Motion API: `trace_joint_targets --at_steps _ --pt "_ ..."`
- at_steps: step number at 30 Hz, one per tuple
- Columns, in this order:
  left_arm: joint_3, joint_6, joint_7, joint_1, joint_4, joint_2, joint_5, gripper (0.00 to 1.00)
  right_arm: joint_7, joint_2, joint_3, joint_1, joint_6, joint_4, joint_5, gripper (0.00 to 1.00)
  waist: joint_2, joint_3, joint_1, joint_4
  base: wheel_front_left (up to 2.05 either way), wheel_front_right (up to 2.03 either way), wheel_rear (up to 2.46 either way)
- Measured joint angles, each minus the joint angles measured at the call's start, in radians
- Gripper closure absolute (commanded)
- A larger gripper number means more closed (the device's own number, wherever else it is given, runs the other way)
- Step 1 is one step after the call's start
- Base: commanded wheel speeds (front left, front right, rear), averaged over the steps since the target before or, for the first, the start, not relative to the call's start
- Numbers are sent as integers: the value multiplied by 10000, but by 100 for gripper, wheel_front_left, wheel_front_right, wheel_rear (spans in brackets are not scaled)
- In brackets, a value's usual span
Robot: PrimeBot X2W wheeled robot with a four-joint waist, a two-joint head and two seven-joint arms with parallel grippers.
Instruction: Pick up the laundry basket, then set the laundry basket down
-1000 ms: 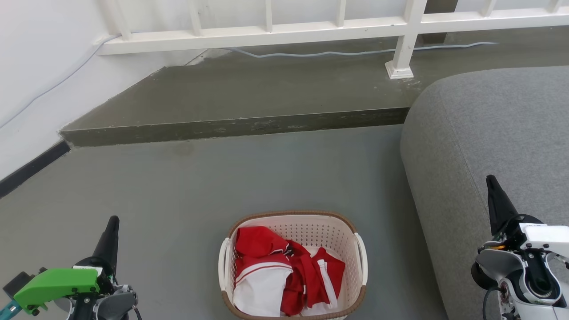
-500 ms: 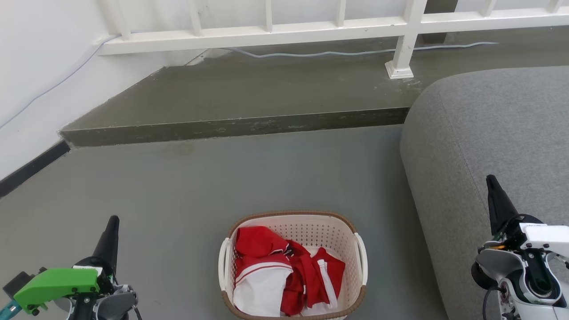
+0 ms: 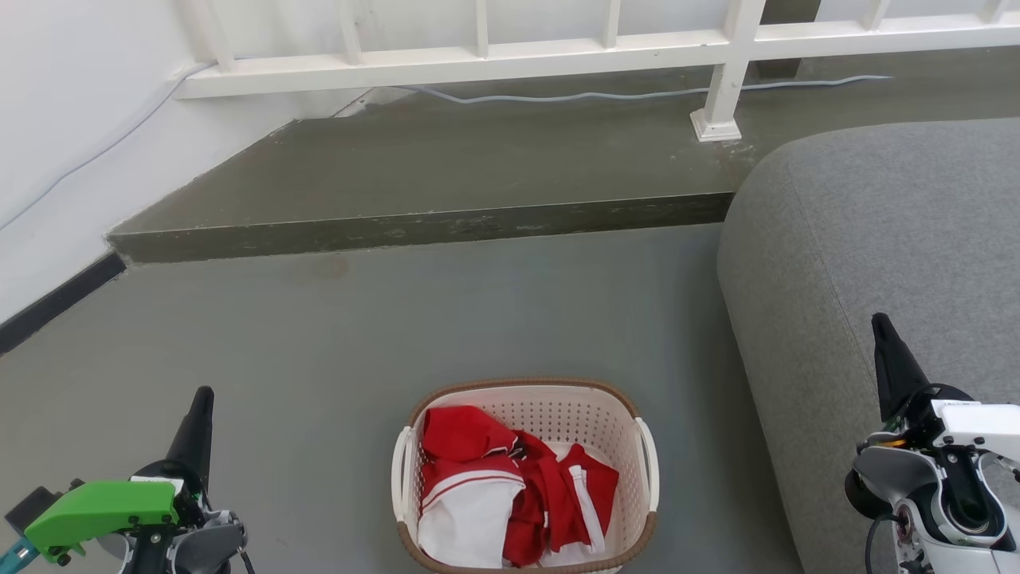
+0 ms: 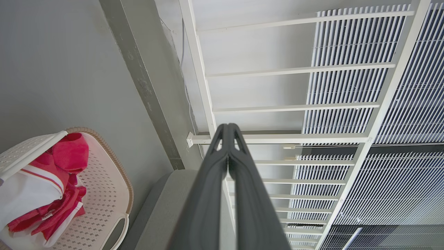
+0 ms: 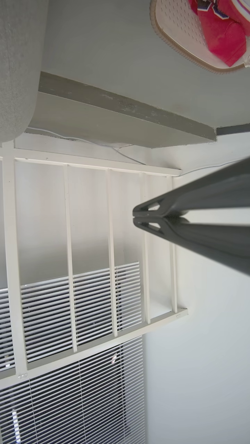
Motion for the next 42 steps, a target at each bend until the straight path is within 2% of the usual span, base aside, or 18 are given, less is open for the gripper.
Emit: trace_joint_targets --at_steps 42 --pt "-4 0 0 0 -10 0 -12 100 0 2 0 0 0 -12 2 100 0 0 0 0 0 0 0"
